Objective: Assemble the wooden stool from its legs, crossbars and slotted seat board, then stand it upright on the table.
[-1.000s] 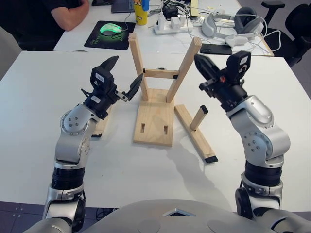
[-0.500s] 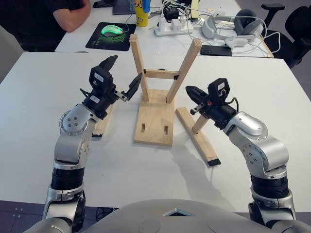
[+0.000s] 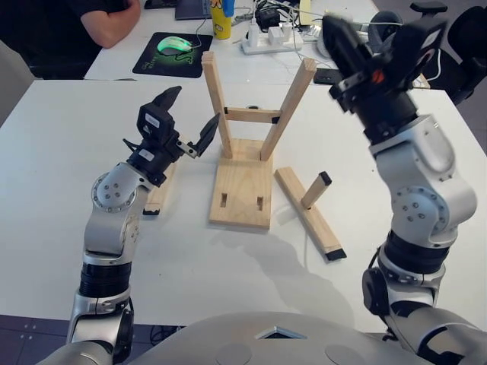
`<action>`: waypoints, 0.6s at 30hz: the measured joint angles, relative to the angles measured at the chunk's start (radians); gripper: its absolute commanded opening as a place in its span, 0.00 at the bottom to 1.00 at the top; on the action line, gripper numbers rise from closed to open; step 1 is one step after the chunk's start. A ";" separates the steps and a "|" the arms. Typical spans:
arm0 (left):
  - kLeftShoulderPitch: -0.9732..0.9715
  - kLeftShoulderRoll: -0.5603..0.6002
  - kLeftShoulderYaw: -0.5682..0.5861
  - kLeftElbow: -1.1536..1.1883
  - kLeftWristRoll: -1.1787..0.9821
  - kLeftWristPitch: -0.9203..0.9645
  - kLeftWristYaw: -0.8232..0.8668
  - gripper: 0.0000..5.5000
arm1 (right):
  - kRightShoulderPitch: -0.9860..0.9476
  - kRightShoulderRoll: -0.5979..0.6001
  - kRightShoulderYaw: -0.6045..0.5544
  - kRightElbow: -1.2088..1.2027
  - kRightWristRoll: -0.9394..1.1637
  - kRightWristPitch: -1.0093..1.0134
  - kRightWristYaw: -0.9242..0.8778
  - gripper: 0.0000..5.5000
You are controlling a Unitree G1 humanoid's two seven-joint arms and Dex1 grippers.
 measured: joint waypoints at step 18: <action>0.019 0.003 0.009 -0.005 0.001 0.001 0.005 0.82 | 0.121 -0.037 0.005 -0.029 0.010 0.024 0.000 0.01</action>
